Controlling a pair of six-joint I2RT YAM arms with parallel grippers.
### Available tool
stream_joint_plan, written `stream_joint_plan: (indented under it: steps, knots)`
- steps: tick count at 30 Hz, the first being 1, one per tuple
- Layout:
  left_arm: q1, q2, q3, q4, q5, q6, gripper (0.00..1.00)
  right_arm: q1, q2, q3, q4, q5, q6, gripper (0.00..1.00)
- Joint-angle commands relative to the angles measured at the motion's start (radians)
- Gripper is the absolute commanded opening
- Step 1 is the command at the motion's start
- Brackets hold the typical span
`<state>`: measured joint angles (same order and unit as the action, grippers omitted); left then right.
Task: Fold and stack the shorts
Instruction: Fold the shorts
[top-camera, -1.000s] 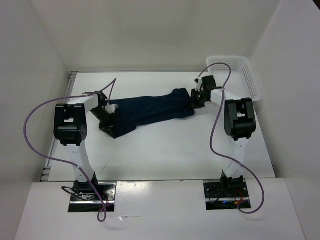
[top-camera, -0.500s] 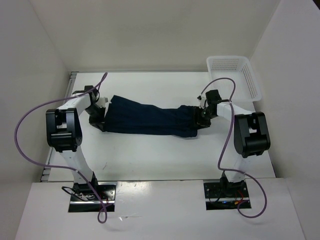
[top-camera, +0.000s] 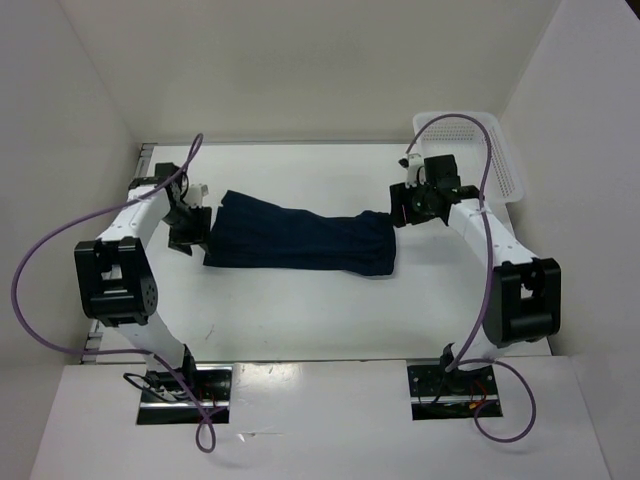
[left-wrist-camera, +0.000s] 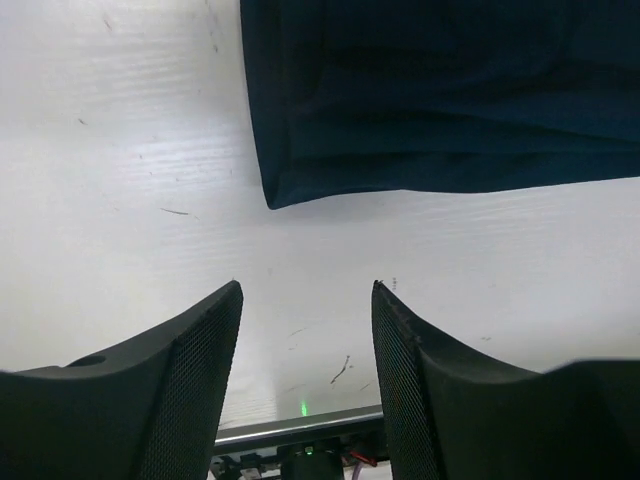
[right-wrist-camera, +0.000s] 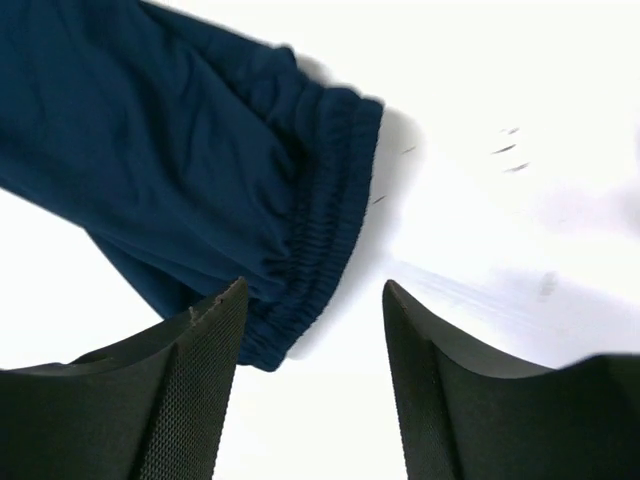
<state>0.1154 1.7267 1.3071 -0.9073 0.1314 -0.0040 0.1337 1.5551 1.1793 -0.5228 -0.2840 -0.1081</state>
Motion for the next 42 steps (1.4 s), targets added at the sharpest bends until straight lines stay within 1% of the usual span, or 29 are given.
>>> stream_joint_plan:
  steps: [1,2,3,5,6,7,8,9,11,12,15,16,20,22,23,26,31,32,35,36,37,38,39,41,42]
  knots:
    - [0.004,-0.076,0.105,-0.047,0.071,0.004,0.62,0.04,-0.072,0.003,0.058,0.106,-0.058,0.6]
    - [-0.02,-0.076,0.124,-0.047,0.071,0.004,0.62,0.04,-0.072,0.003,0.069,0.118,-0.032,0.59]
    - [-0.08,-0.076,0.138,-0.047,0.06,0.004,0.62,0.04,-0.026,0.003,0.069,0.118,-0.003,0.59]
    - [-0.147,-0.076,0.159,-0.047,0.051,0.004,0.62,0.008,0.026,0.031,0.052,0.048,0.071,0.59]
    - [-0.216,-0.066,0.159,-0.033,0.051,0.004,0.63,-0.003,0.069,0.04,0.052,0.019,0.094,0.59]
    - [-0.255,-0.056,0.159,-0.013,0.051,0.004,0.63,-0.003,0.086,0.051,0.052,-0.01,0.129,0.59]
    - [-0.294,-0.037,0.187,-0.004,0.042,0.004,0.65,-0.003,0.1,0.075,0.066,-0.011,0.148,0.59]
    - [-0.372,-0.024,0.199,0.005,0.03,0.004,0.65,-0.003,0.133,0.094,0.066,-0.021,0.162,0.59]
    - [-0.443,-0.013,0.225,0.05,0.005,0.004,0.66,-0.003,0.169,0.155,0.076,-0.021,0.197,0.59]
    - [-0.504,0.013,0.245,0.089,0.005,0.004,0.68,-0.003,0.203,0.173,0.09,-0.002,0.211,0.59]
    - [-0.58,0.085,0.294,0.137,-0.019,0.004,0.69,-0.003,0.25,0.224,0.099,0.008,0.245,0.59]
    - [-0.612,0.105,0.294,0.149,-0.019,0.004,0.69,-0.003,0.275,0.236,0.099,0.017,0.26,0.59]
    - [-0.692,0.168,0.285,0.196,-0.019,0.004,0.72,-0.003,0.306,0.237,0.109,0.008,0.295,0.66]
    - [-0.739,0.182,0.267,0.243,-0.056,0.004,0.72,-0.003,0.33,0.237,0.109,0.008,0.306,0.66]
    - [-0.752,0.195,0.255,0.26,-0.084,0.004,0.72,-0.003,0.348,0.237,0.109,-0.004,0.318,0.66]
    - [-0.77,0.228,0.268,0.309,-0.108,0.004,0.72,-0.003,0.376,0.237,0.109,-0.004,0.328,0.68]
    - [-0.793,0.261,0.299,0.318,-0.108,0.004,0.72,-0.003,0.415,0.255,0.109,0.006,0.328,0.68]
    - [-0.793,0.261,0.299,0.327,-0.108,0.004,0.72,-0.003,0.425,0.255,0.109,-0.016,0.337,0.64]
    - [-0.793,0.281,0.288,0.35,-0.119,0.004,0.72,-0.003,0.425,0.255,0.109,-0.05,0.337,0.58]
    - [-0.793,0.292,0.288,0.351,-0.119,0.004,0.7,-0.003,0.425,0.255,0.109,-0.061,0.347,0.52]
    - [-0.793,0.304,0.288,0.351,-0.11,0.004,0.62,-0.003,0.425,0.244,0.109,-0.061,0.347,0.5]
    - [-0.793,0.304,0.288,0.36,-0.11,0.004,0.58,-0.003,0.415,0.244,0.109,-0.072,0.347,0.48]
    - [-0.793,0.316,0.288,0.36,-0.083,0.004,0.56,-0.003,0.415,0.235,0.109,-0.083,0.347,0.46]
    - [-0.804,0.33,0.279,0.351,-0.073,0.004,0.55,-0.003,0.415,0.226,0.109,-0.083,0.357,0.43]
    - [-0.804,0.339,0.27,0.351,-0.058,0.004,0.52,-0.003,0.405,0.226,0.109,-0.083,0.357,0.41]
